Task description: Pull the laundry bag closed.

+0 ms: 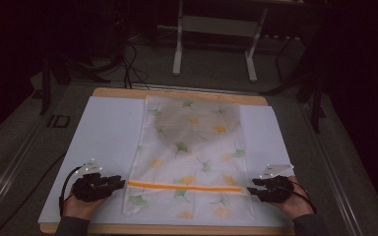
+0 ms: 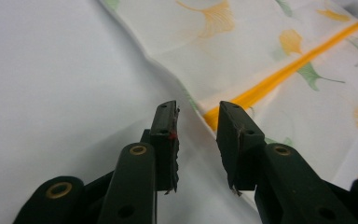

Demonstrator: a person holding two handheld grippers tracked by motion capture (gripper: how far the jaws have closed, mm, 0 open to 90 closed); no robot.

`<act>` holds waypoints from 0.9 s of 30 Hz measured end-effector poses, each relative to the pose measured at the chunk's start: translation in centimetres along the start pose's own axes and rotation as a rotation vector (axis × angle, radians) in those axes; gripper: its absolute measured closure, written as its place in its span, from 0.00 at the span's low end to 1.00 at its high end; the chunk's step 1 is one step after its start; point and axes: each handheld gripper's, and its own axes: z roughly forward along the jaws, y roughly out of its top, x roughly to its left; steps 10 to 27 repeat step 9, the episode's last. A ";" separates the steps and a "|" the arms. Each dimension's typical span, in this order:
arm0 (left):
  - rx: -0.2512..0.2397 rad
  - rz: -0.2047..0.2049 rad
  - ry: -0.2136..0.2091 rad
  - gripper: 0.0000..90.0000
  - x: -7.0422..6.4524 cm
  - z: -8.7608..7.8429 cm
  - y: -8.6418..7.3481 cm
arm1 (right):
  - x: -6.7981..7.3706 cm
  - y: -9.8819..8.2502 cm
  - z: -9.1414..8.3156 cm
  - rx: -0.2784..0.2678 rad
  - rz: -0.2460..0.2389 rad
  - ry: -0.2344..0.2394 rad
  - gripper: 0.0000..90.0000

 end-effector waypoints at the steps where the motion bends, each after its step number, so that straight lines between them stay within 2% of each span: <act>1: -0.003 0.000 0.011 0.75 0.0 0.0 0.0 | -0.1 -0.1 0.1 -0.006 0.016 0.001 0.66; 6: -0.008 0.022 0.062 0.72 -0.1 0.4 0.1 | -0.6 -0.6 0.8 -0.055 0.120 -0.013 0.65; 9: -0.029 0.027 0.125 0.68 0.0 0.7 0.2 | -0.8 -0.8 1.4 -0.085 0.190 -0.032 0.63; 27: -0.029 0.027 0.125 0.68 0.0 0.7 0.2 | -0.8 -0.8 1.4 -0.085 0.190 -0.032 0.63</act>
